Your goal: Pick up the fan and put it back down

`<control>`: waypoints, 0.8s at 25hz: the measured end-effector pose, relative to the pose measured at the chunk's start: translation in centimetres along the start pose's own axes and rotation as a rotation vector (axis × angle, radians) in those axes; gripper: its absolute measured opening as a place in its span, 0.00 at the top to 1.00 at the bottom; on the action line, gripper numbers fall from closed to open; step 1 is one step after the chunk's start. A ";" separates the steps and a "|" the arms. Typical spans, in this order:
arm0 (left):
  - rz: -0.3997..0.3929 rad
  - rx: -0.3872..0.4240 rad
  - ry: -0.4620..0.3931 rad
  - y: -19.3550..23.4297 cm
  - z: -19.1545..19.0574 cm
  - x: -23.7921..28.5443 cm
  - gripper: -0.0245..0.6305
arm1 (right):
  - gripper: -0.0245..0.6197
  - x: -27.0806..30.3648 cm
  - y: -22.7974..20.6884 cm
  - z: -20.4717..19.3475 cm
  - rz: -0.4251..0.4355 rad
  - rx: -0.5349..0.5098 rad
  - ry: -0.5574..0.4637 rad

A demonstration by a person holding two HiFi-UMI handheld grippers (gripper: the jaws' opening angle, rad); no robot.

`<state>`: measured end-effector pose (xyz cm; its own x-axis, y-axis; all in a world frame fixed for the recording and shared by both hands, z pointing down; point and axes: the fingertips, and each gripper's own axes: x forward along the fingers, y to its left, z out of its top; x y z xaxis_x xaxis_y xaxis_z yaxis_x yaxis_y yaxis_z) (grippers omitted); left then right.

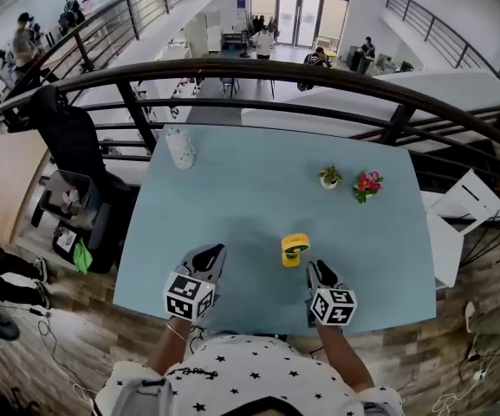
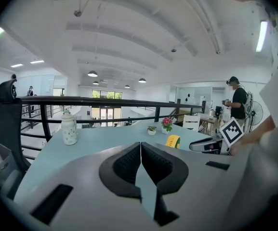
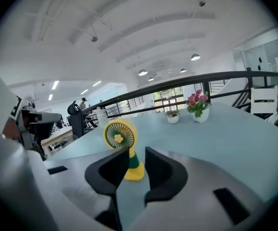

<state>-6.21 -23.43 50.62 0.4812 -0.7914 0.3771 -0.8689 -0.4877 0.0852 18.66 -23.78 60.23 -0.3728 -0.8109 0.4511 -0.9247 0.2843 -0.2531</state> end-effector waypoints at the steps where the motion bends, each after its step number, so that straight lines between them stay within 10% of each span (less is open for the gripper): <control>1: -0.009 0.002 -0.001 -0.3 0.1 0.3 0.92 | 0.83 -0.4 -0.2 0.8 -0.005 0.006 -0.028; 20: 0.003 -0.011 -0.013 -0.8 0.1 0.0 0.92 | 0.96 -2.0 1.8 9.3 0.082 -0.045 -0.250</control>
<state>-5.47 -23.07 50.42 0.4803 -0.7973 0.3656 -0.8713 -0.4815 0.0945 18.45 -26.37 50.94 -0.4213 -0.8837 0.2040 -0.8967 0.3723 -0.2393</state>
